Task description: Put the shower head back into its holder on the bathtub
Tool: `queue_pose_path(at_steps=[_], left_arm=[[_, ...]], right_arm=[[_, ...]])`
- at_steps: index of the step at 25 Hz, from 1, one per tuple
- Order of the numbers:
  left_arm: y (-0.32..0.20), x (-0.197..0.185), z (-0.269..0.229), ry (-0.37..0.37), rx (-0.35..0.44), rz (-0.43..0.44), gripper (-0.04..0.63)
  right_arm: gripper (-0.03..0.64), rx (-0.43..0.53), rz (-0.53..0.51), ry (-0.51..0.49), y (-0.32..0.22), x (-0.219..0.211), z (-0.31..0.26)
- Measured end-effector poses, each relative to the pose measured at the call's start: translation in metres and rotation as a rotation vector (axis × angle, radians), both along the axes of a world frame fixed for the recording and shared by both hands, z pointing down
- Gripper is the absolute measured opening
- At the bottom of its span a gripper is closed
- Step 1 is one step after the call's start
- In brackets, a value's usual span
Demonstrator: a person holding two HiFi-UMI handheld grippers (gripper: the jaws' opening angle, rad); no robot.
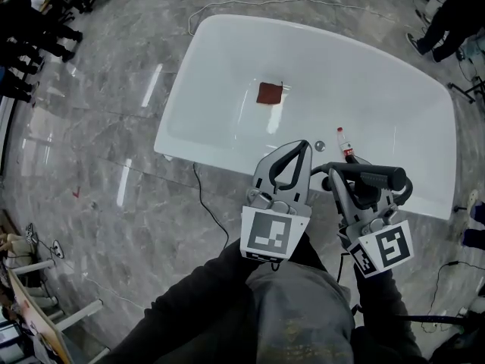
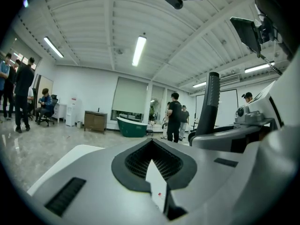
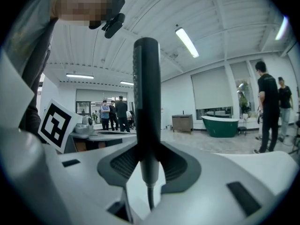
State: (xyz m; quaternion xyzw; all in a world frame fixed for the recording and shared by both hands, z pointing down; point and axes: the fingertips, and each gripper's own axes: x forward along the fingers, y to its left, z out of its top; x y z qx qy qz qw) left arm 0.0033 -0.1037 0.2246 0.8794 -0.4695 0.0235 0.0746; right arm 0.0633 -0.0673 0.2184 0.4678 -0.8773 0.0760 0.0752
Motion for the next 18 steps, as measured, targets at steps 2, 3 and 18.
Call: queue_pose_path(at_steps=[2, 3, 18], left_arm=[[0.001, 0.001, 0.006, -0.018, -0.007, 0.009, 0.003], [0.001, 0.001, 0.008, -0.022, -0.009, 0.011, 0.003], [-0.004, -0.013, 0.033, -0.036, -0.049, -0.009, 0.003]], right_arm=[[0.14, -0.009, 0.008, -0.002, 0.0, 0.001, 0.007], [0.14, -0.014, 0.011, -0.003, 0.0, 0.001, 0.01], [0.14, -0.019, 0.005, 0.101, -0.005, -0.023, 0.047]])
